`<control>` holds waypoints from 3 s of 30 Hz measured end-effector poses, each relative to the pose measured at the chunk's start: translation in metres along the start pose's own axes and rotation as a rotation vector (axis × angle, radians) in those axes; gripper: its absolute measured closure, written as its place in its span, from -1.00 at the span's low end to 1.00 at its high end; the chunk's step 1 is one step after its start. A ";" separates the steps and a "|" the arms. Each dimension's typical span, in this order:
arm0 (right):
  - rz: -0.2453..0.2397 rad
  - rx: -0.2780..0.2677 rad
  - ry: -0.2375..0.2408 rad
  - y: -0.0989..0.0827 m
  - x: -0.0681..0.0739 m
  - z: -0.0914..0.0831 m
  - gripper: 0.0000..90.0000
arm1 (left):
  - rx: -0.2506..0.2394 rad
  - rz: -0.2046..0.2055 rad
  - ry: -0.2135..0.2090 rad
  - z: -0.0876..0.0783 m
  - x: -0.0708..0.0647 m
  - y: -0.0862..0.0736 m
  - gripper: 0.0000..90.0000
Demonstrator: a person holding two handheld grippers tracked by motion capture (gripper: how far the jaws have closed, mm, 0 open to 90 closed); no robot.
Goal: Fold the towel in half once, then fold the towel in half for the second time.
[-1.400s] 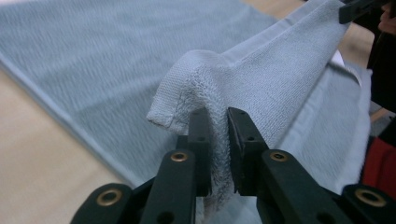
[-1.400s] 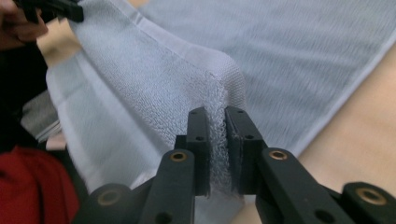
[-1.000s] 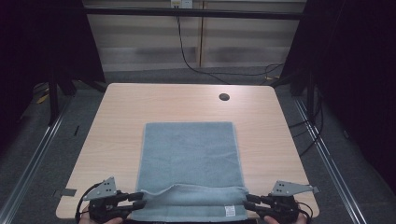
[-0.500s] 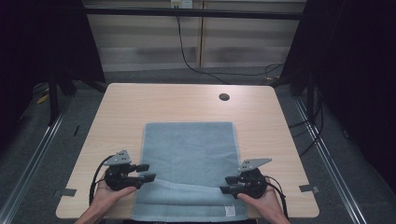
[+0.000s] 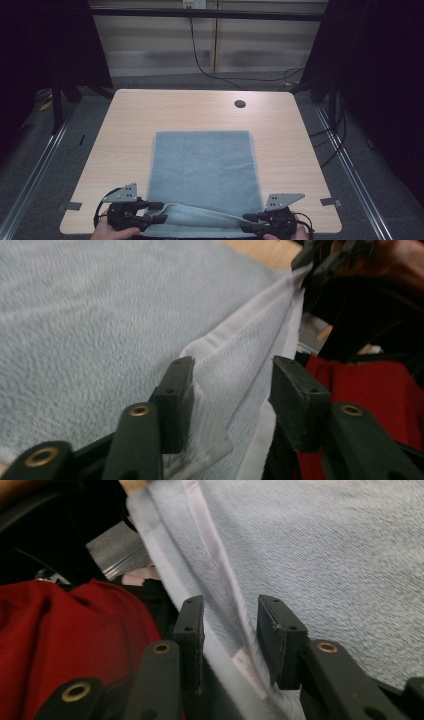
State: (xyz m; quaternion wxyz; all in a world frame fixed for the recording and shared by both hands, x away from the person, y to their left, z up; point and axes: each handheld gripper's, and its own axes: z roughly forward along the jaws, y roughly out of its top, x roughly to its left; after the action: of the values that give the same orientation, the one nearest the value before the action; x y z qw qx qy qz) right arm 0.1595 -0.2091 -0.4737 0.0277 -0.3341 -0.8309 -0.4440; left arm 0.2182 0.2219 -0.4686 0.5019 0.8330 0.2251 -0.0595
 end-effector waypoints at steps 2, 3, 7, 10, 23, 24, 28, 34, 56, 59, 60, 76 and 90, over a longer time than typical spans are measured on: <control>-0.009 -0.023 -0.012 0.003 0.001 -0.003 0.41 | -0.040 -0.005 0.004 -0.005 0.003 0.006 0.10; -0.014 -0.035 -0.009 0.006 -0.001 -0.004 0.40 | -0.057 0.001 0.010 -0.007 0.005 0.010 0.09; -0.019 -0.078 -0.028 0.019 -0.009 -0.006 0.42 | -0.087 0.010 0.051 -0.009 0.020 0.021 0.12; -0.017 -0.092 -0.050 0.034 -0.029 0.001 0.41 | -0.064 -0.011 0.121 -0.001 0.047 0.033 0.19; 0.054 -0.083 -0.248 0.098 -0.132 0.063 0.21 | 0.074 -0.102 0.337 0.058 0.141 0.049 0.23; 0.083 -0.104 -0.277 0.097 -0.135 0.067 0.19 | 0.059 -0.070 0.333 0.057 0.141 0.044 0.23; 0.076 -0.058 -0.305 0.087 -0.134 0.082 0.18 | 0.078 -0.052 0.336 0.051 0.134 0.039 0.28; 0.082 -0.023 -0.296 0.082 -0.121 0.078 0.18 | 0.065 -0.044 0.319 0.048 0.121 0.030 0.26; 0.038 -0.028 -0.213 0.034 -0.073 0.049 0.19 | 0.080 -0.022 0.246 0.038 0.061 0.002 0.22; 0.037 -0.017 -0.214 0.031 -0.067 0.047 0.19 | 0.085 -0.033 0.240 0.037 0.057 0.001 0.22; 0.037 -0.011 -0.216 0.031 -0.065 0.047 0.19 | 0.085 -0.033 0.240 0.037 0.057 0.001 0.22; 0.066 -0.074 -0.278 0.061 -0.098 0.024 0.10 | 0.080 -0.029 0.197 0.034 0.057 -0.002 0.21; 0.093 -0.034 -0.334 0.069 -0.155 0.023 0.06 | 0.095 -0.019 0.196 0.035 0.057 0.000 0.18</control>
State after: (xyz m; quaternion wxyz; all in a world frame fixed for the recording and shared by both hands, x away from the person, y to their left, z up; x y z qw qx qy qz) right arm 0.3254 -0.2473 -0.4906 -0.0959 -0.4415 -0.8002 -0.3944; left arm 0.2737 0.2099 -0.5044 0.4369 0.8554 0.2780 0.0070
